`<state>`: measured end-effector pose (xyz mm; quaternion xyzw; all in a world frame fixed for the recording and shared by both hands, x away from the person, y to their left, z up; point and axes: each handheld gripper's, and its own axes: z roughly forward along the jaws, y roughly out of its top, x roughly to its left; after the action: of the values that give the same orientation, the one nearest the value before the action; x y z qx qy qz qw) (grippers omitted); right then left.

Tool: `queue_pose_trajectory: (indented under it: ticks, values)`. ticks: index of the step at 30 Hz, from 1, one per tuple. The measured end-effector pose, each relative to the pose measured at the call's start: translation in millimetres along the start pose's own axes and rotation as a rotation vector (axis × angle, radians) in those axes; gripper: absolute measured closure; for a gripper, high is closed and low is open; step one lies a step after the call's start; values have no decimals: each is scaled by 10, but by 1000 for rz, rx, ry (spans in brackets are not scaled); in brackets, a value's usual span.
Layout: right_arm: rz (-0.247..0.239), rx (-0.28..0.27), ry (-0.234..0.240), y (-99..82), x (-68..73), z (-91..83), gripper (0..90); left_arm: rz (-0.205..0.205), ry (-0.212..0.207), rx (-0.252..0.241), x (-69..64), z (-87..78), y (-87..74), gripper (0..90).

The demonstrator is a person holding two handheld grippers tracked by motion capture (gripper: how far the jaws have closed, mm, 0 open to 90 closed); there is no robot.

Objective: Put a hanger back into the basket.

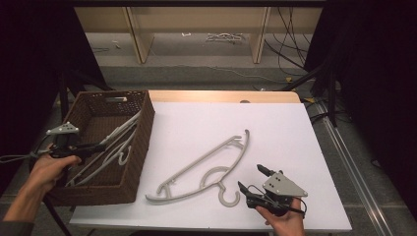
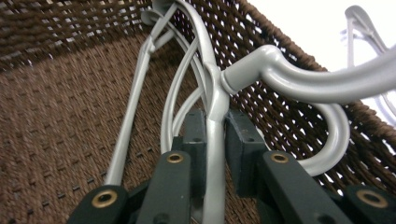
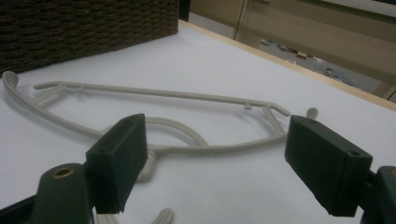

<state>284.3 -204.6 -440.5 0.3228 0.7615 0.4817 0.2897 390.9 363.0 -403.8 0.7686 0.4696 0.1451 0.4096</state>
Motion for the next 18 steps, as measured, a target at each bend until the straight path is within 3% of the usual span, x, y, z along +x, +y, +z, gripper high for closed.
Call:
queue_pose_trajectory:
  ticks: [2, 5, 9, 14, 18]
  values:
    - [-5, -3, -1, 1, 0, 2, 222, 15, 18, 40, 15, -4, 2, 774]
    - [-6, -1, -1, 1, 1, 1, 222, -58, -24, -19, 31, -12, 3, 714]
    - [-6, 1, -2, -1, 2, 2, 222, -108, -11, -58, 35, -95, 36, 586]
    - [-6, 13, -1, 4, 7, -3, 222, -97, 17, -114, -69, -210, 115, 476]
    - [-6, 0, -3, 5, 6, 4, 222, -50, 40, -157, -251, -283, 185, 418]
